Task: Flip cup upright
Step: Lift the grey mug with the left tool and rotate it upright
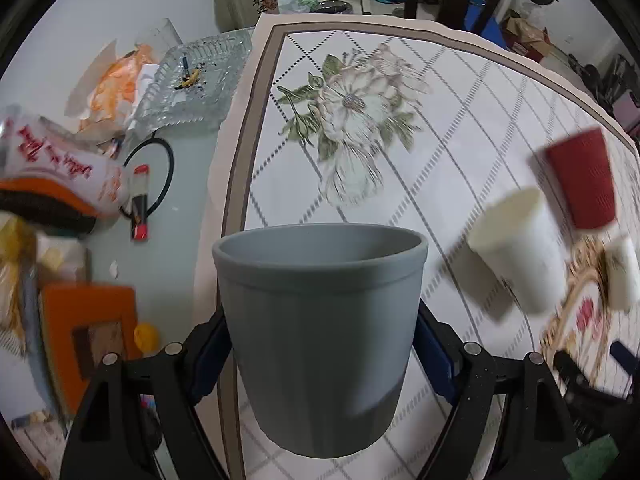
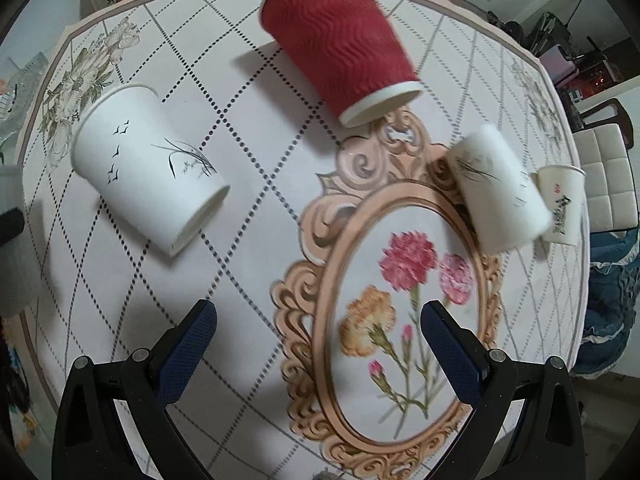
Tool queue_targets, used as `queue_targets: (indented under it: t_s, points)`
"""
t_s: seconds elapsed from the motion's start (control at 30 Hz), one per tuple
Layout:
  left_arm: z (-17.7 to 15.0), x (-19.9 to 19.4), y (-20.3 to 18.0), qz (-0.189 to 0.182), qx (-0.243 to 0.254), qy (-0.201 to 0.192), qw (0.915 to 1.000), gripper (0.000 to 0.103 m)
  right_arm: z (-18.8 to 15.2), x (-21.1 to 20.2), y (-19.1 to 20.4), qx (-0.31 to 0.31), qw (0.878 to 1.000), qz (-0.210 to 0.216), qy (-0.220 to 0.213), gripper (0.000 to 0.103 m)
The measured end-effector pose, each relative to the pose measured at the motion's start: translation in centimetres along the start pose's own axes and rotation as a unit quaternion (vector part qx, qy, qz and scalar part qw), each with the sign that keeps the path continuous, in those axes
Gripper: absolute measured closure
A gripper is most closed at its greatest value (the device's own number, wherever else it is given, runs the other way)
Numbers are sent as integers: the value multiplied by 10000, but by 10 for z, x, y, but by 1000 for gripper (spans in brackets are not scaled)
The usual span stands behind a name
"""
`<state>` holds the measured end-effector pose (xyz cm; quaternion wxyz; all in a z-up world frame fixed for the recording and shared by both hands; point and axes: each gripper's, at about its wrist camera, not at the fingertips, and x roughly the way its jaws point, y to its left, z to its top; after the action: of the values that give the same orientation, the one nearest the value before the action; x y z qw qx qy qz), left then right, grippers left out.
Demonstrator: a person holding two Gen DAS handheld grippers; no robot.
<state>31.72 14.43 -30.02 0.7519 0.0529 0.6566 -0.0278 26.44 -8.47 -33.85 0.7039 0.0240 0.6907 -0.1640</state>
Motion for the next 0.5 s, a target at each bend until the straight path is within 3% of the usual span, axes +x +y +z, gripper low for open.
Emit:
queue_targets:
  t_s: [0.23, 0.5]
  points:
    - [-52, -48, -33, 22, 83, 16, 10000, 22, -33, -33, -29, 130, 9998, 68, -159, 0]
    - [-100, -58, -99, 87, 272, 188, 9994, 22, -67, -40, -86, 154, 9995, 203, -195, 0]
